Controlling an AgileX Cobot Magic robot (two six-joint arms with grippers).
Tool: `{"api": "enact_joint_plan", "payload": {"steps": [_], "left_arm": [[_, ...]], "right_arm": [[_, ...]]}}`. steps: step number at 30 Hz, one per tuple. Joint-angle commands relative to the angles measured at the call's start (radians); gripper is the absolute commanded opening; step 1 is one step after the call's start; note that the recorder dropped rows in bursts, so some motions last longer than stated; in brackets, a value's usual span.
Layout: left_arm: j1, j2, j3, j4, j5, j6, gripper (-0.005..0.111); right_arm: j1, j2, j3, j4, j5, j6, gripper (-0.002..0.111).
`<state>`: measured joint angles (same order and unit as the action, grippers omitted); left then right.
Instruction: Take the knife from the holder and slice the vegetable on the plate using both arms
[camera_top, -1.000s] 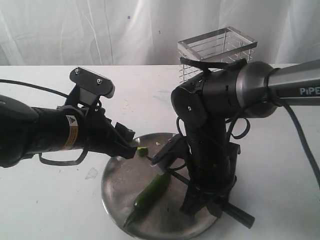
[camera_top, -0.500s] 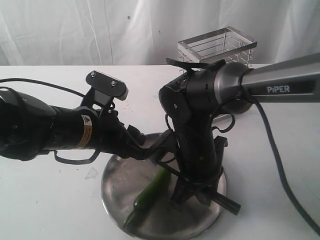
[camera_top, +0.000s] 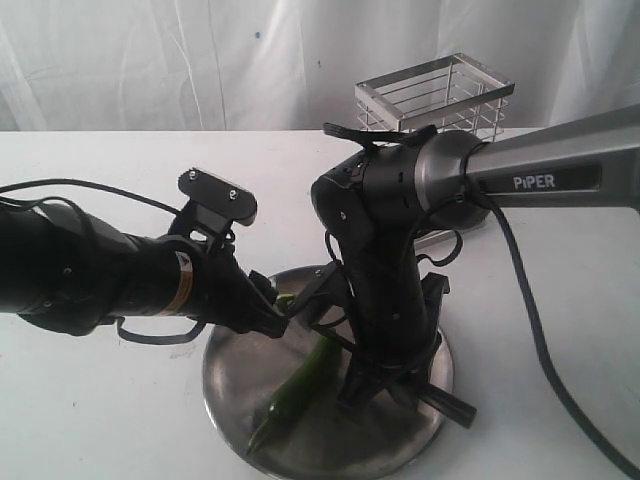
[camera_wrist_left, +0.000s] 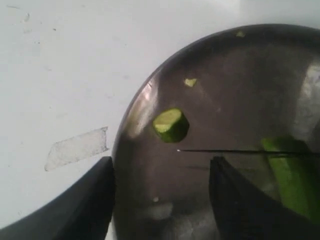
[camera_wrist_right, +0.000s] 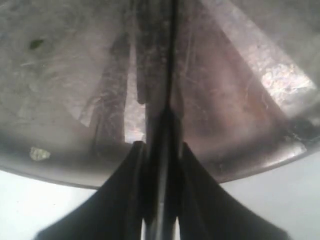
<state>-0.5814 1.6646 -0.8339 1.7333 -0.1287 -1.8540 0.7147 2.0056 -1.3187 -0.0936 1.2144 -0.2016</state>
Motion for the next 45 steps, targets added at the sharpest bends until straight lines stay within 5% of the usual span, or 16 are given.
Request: {"api": "enact_joint_plan", "payload": {"steps": [1, 45], "left_arm": [[0.001, 0.025, -0.005, 0.011, 0.013, -0.005, 0.059], [0.028, 0.128, -0.087, 0.011, -0.006, -0.023, 0.052]], "right_arm": [[-0.008, -0.003, -0.009, -0.023, 0.007, -0.009, 0.0], [-0.008, 0.029, -0.009, 0.001, 0.007, -0.031, 0.0]]}}
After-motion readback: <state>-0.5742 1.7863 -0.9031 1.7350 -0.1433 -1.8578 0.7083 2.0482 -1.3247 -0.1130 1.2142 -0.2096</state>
